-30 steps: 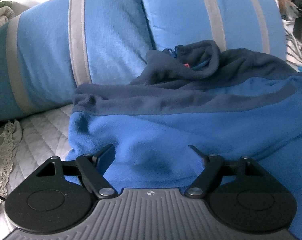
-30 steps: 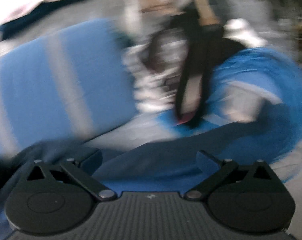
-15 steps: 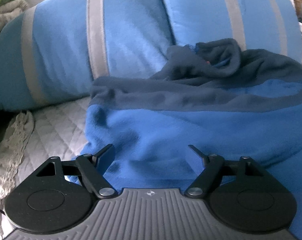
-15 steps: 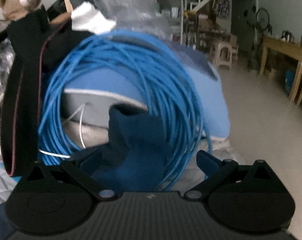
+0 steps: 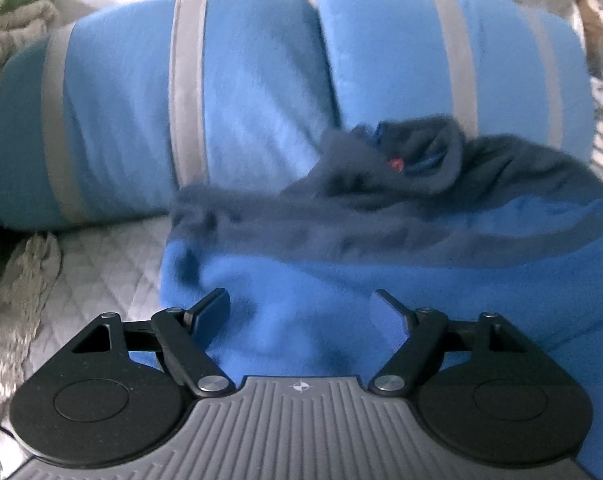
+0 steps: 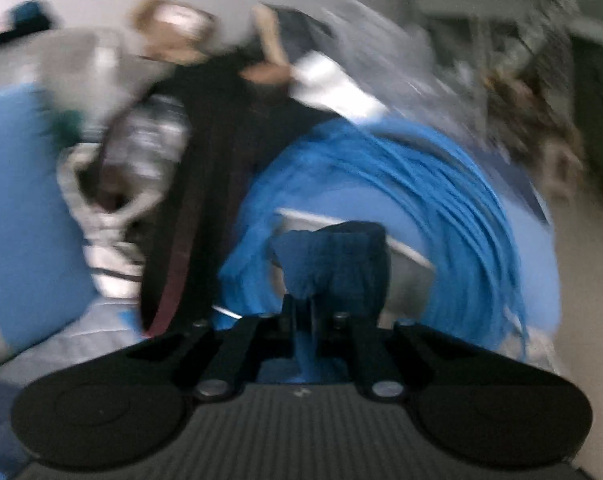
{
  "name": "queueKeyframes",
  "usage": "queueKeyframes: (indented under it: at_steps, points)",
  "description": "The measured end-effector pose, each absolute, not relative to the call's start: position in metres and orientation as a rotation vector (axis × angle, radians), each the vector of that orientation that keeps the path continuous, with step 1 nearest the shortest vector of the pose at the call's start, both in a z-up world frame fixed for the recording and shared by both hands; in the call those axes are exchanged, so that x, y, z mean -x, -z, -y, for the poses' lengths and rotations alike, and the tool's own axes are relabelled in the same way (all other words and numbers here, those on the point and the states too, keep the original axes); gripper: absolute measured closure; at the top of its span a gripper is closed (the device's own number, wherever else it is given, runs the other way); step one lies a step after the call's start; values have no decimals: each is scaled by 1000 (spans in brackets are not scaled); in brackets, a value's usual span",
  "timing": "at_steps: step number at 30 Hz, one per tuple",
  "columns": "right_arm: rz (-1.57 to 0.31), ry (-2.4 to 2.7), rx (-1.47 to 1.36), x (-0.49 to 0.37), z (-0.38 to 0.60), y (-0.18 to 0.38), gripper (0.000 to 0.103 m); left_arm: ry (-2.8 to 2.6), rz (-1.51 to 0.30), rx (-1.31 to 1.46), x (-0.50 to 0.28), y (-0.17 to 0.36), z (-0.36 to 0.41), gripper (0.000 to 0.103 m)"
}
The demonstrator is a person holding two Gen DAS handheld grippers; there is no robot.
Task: Fold clothes
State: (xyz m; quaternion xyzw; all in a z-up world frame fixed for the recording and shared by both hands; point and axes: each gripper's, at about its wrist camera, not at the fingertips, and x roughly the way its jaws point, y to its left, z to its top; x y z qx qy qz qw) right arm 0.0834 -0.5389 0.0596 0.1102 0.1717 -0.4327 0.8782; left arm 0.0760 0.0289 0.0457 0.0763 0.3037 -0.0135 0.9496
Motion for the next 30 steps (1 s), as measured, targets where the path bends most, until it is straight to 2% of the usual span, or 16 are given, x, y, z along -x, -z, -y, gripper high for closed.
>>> queueKeyframes:
  at_steps: [8, 17, 22, 30]
  points:
    - [-319, 517, -59, -88, 442, -78, 97, 7, -563, -64, -78, -72, -43, 26]
    - [-414, 129, 190, -91, 349, -43, 97, 14, -586, -1, -71, -77, -63, 26]
    - [-461, 96, 87, -98, 339, -43, 97, -15, -618, -3, -68, -71, -74, 26]
    - [-382, 23, 69, -87, 319, -70, 97, -26, -612, 87, -60, -84, -83, 26]
